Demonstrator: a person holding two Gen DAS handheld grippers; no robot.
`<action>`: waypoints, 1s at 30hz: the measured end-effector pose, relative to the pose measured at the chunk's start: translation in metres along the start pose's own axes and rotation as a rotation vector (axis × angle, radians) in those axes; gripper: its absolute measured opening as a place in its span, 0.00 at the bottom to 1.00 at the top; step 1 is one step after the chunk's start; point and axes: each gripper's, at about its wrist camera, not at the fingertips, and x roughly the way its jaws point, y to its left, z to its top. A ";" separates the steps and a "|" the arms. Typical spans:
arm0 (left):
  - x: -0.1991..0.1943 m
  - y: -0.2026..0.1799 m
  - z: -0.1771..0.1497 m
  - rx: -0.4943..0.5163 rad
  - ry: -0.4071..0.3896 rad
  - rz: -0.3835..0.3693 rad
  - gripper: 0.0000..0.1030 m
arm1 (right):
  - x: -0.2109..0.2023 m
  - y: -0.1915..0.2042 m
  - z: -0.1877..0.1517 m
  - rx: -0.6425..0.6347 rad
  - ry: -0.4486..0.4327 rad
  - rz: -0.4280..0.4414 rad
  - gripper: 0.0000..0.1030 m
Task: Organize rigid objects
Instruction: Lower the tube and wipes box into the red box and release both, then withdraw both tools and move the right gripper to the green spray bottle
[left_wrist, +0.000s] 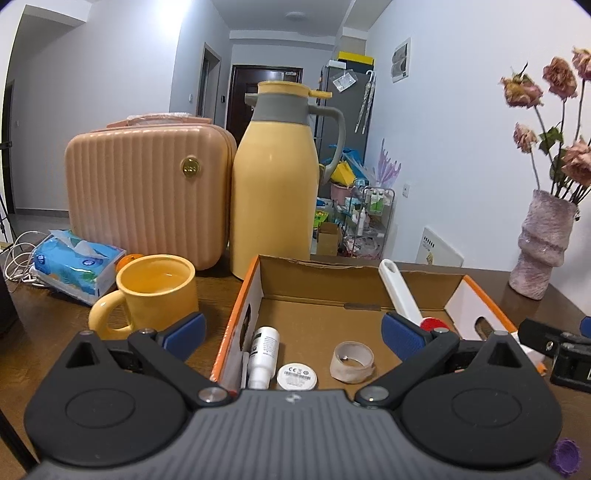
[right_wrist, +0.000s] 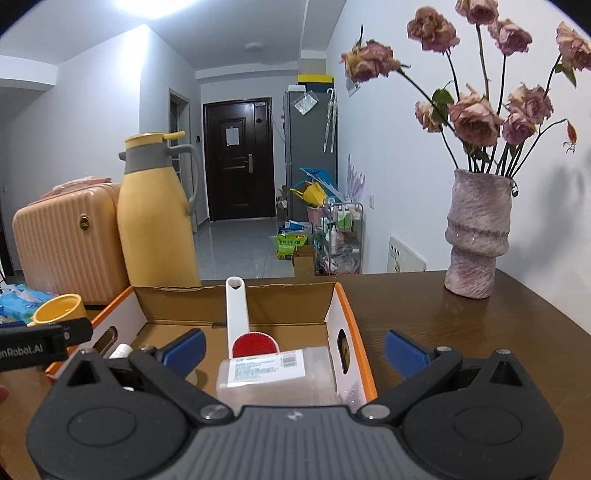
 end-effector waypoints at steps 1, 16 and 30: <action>-0.006 0.000 0.000 0.002 -0.004 -0.004 1.00 | -0.005 0.000 -0.001 -0.003 -0.005 0.001 1.00; -0.064 0.006 -0.021 0.043 0.020 -0.016 1.00 | -0.074 -0.003 -0.027 -0.053 -0.018 0.005 1.00; -0.087 0.009 -0.061 0.064 0.095 -0.045 1.00 | -0.108 -0.017 -0.061 -0.063 0.021 -0.012 1.00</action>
